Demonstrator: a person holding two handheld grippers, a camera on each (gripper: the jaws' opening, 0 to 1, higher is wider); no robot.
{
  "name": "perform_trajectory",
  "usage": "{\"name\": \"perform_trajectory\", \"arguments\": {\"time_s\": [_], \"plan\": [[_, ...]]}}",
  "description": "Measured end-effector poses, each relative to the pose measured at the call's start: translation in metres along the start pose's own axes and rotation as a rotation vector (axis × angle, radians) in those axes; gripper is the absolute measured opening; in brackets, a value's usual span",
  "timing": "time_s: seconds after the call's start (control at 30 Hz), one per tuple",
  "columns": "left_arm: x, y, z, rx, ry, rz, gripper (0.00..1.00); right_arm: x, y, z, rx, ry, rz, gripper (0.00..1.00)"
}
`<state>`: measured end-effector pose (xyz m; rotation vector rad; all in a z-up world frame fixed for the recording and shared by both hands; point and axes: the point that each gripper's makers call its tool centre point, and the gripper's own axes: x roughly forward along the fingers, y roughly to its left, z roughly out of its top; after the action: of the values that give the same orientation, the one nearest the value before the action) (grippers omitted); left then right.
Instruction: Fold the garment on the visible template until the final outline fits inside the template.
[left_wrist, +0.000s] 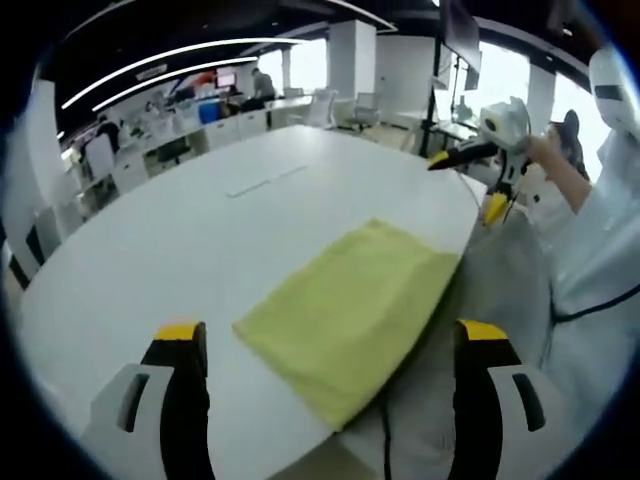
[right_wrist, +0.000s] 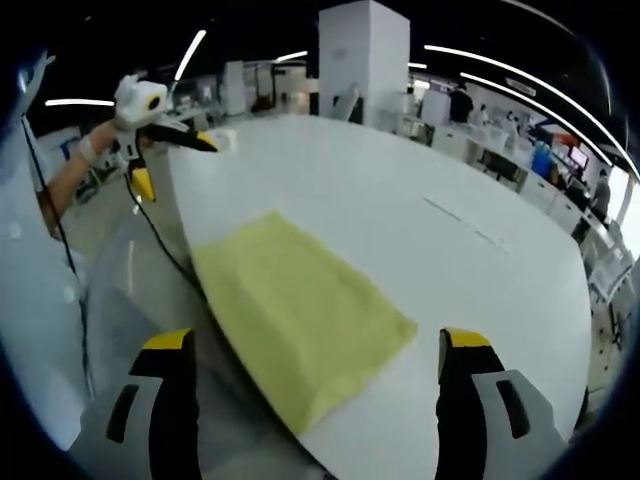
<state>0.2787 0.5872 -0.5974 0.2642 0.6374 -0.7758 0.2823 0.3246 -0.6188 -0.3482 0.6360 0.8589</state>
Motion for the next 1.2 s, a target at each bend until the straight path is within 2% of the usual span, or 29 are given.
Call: {"name": "perform_trajectory", "arguments": {"time_s": [0.5,1.2], "plan": [[0.0019,-0.0043,0.0029,-0.004,-0.011,-0.014,1.00,0.0017,0.0033,0.0015,0.000,-0.002,0.030,1.00],[-0.0020,-0.0015,-0.0042,-0.013,-0.005,-0.004,1.00,0.0045,0.0082,-0.0041,0.007,0.027,0.035,1.00]]}}
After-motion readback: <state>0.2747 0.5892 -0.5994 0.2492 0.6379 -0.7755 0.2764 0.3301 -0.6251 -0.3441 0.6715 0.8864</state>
